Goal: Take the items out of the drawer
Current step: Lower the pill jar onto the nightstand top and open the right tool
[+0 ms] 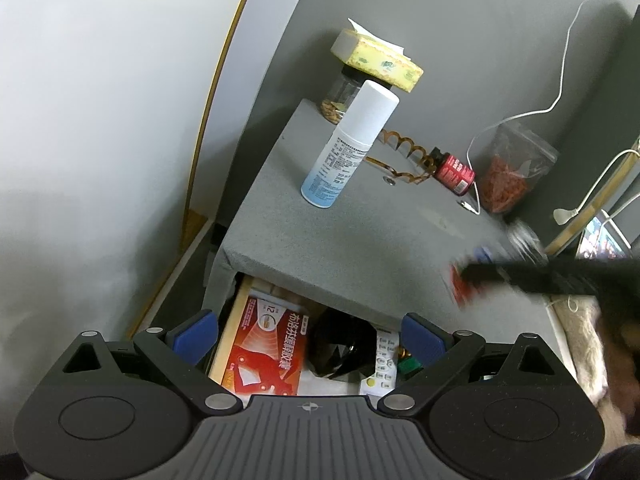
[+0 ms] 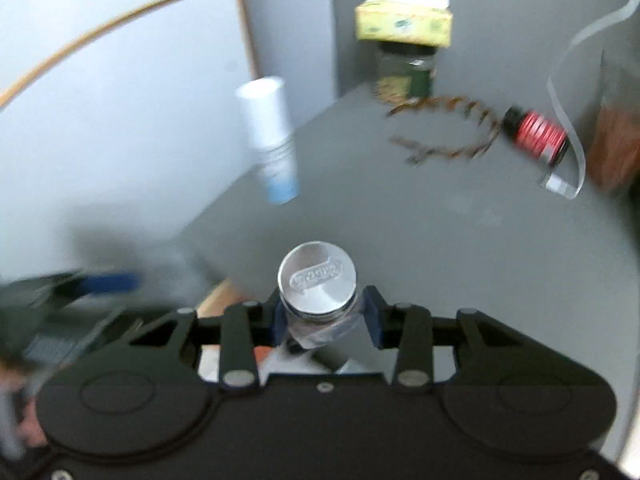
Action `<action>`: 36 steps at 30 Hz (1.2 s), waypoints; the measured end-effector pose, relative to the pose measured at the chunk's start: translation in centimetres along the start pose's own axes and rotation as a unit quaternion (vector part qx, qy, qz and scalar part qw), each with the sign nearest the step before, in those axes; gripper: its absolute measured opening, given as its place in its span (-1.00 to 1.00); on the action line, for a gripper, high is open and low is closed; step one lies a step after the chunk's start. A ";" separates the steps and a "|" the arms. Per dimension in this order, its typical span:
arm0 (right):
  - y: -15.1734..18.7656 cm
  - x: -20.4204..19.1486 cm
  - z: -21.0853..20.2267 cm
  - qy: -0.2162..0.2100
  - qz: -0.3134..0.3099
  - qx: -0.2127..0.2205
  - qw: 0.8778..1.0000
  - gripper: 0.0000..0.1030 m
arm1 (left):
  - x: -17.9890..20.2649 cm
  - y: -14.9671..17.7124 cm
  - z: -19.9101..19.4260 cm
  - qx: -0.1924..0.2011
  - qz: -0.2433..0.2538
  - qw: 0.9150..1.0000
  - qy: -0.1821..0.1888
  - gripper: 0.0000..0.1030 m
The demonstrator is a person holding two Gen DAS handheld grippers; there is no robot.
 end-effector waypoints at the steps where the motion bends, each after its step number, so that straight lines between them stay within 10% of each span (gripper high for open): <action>1: -0.9 0.4 1.2 0.008 0.004 -0.008 1.000 -0.26 | 0.0 0.0 0.0 0.000 0.001 1.000 0.000 0.87; 10: -3.5 0.4 6.6 0.028 0.026 -0.008 0.999 -0.23 | -0.2 -0.1 -0.2 -0.002 -0.002 1.000 0.005 0.87; 14: -2.1 0.0 7.3 0.041 0.011 -0.009 0.999 0.10 | -0.1 -0.2 -0.3 -0.001 -0.003 1.000 0.013 0.87; 30: -3.4 0.0 9.1 0.036 0.054 0.041 0.997 -0.24 | -0.1 -0.2 0.1 -0.006 -0.006 1.000 0.011 0.87; 36: -1.4 0.9 7.9 0.038 0.049 0.031 0.998 0.59 | -0.8 -0.1 0.4 -0.014 -0.009 1.000 0.002 0.87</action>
Point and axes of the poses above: each gripper's, at about its wrist camera, not at the fingertips, and z roughly the way its jaws point, x to its right, y to its underside, the point moved 7 cm from there along z, roughly the way its jaws point, and after that the axes turned 1 degree about -y, right-handed, at the moved point
